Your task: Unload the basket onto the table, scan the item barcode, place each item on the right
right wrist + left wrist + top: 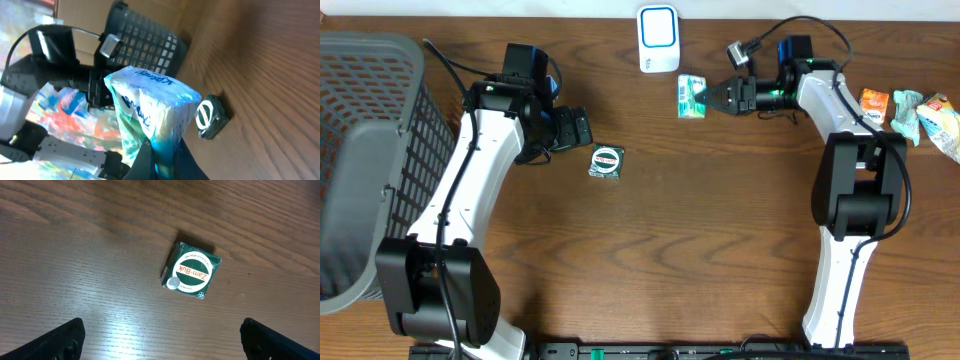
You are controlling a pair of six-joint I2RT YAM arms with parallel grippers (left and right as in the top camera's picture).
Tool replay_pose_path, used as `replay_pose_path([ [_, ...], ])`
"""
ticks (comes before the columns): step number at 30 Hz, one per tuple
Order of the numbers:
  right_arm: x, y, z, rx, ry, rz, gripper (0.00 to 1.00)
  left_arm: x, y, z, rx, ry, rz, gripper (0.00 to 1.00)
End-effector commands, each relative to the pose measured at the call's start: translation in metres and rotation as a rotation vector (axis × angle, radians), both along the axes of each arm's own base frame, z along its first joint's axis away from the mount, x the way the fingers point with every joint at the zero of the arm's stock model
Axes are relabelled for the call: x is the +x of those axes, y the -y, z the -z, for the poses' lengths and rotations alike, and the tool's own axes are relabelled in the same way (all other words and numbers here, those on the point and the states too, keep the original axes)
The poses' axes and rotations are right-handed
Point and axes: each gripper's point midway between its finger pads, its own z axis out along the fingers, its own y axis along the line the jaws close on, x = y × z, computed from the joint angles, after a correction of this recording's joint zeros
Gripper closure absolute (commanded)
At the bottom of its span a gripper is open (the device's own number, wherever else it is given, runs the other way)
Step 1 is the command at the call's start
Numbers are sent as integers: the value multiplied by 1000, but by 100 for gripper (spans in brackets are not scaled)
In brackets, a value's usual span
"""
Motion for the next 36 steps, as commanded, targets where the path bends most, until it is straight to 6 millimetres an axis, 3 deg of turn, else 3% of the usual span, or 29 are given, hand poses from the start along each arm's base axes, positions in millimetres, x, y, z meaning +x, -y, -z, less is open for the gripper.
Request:
replay_pose_path([
  [1,3,-10,-20,66,71,-36,99,3,-2,-2,12,8,3,2],
  [7,25,-22,-37,70,87,-56,99,3,-2,-2,12,8,3,2],
  [18,14,-49,-39,75,124,-113,99,3,-2,-2,12,8,3,2],
  [36,13,-54,-35,65,135,-114,99,3,-2,-2,12,8,3,2],
])
